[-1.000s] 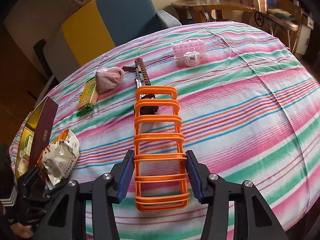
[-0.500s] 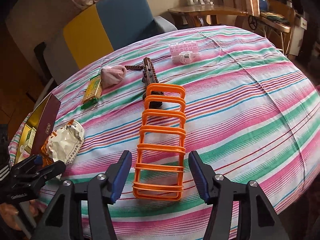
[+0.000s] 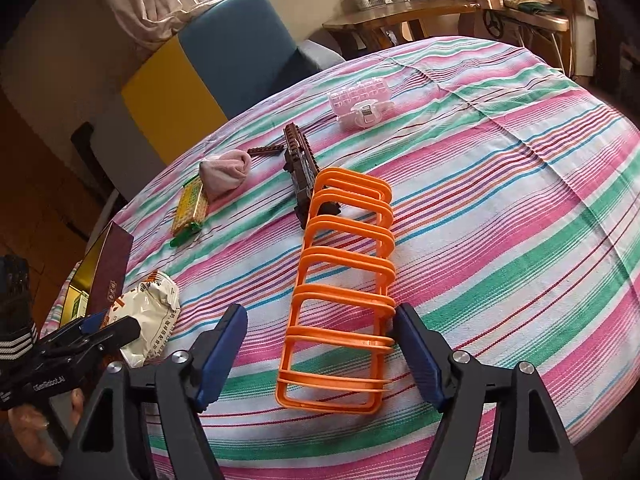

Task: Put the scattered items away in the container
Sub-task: 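Carry the snack bag and orange rack toward the gold tray with both grippers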

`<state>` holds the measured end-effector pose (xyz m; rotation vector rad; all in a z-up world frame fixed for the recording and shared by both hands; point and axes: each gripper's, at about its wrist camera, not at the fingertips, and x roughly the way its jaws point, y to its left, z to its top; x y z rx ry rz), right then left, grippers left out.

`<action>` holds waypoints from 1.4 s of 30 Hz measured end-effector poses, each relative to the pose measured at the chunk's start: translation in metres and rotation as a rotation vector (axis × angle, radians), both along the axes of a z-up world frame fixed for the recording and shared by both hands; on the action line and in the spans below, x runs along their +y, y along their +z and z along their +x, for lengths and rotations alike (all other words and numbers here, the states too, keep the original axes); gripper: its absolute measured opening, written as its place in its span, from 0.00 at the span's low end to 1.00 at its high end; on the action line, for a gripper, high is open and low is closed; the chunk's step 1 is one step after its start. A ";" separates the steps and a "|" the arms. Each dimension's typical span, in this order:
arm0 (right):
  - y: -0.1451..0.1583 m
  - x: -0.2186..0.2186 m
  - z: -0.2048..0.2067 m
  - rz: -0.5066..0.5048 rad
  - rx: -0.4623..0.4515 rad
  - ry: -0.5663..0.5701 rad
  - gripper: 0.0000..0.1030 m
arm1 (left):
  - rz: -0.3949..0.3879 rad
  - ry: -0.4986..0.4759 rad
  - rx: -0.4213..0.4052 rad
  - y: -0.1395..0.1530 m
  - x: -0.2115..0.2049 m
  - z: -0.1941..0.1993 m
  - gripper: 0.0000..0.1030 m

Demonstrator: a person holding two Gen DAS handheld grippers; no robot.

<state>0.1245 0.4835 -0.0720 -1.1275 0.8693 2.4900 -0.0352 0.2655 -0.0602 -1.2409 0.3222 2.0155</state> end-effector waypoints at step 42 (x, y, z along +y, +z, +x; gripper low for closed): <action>0.001 -0.016 0.008 0.141 -0.096 -0.019 0.62 | -0.010 -0.049 0.011 -0.016 -0.006 0.034 0.69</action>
